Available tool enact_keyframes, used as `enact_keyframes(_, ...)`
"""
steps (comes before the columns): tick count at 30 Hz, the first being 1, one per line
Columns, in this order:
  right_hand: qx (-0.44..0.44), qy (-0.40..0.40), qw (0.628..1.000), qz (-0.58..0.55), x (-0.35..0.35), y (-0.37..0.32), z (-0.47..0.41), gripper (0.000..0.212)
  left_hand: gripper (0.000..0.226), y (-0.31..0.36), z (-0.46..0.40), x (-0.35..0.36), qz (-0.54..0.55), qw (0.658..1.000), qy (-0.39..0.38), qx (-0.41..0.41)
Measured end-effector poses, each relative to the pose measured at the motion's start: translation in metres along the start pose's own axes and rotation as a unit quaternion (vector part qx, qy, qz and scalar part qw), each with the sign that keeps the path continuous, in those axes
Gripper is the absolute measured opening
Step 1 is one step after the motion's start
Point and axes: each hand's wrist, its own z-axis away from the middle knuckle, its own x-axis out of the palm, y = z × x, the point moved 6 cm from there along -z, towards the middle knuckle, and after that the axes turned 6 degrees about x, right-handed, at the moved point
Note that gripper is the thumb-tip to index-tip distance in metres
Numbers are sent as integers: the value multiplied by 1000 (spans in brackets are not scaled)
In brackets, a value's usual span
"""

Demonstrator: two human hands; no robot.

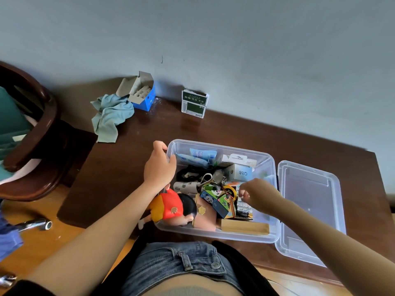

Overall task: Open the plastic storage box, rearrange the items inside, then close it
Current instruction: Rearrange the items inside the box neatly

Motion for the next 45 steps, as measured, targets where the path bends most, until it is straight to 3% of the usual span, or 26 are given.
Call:
enact_keyframes(4, -45, 83, 980, -174, -47, -35, 7, 13, 25, -6, -3, 1, 32, 999, -41, -7)
enact_keyframes(8, -95, 82, 968, -220, -62, -91, -13, 18, 28, -11, -4, -1, 97, 992, -76, -13)
enact_keyframes(15, -56, -64, 996, -15, -27, -140, -75, 28, 25, -13, 1, -4, 153, 984, -87, -3)
enact_keyframes(19, -21, -53, 998, 29, -15, -147, -88, 47, 26, -14, 2, -4, 154, 985, -82, 4)
enact_keyframes(24, -42, -47, 995, 73, -17, -158, -99, 24, 27, -14, 1, -4, 153, 984, -88, 11)
enact_keyframes(29, -83, -7, 991, 103, -27, -158, -95, 24, 26, -12, 2, -6, 155, 984, -90, 20)
enact_keyframes(36, -40, 2, 990, -134, -50, -121, -73, 25, 28, -10, 2, -7, 165, 981, -103, 18)
enact_keyframes(38, -39, 1, 968, -248, -60, -108, -60, 22, 28, -10, 1, -6, 167, 980, -108, 17)
enact_keyframes(41, -69, -38, 897, -435, -78, -100, -42, 19, 27, -12, 0, -6, 159, 981, -107, 8)
enact_keyframes(43, -114, -60, 887, -443, -88, -100, -30, 19, 27, -13, -1, -5, 150, 982, -112, 0)
enact_keyframes(45, -152, -80, 927, -333, -89, -107, -18, 17, 28, -12, -2, -5, 127, 984, -122, -5)
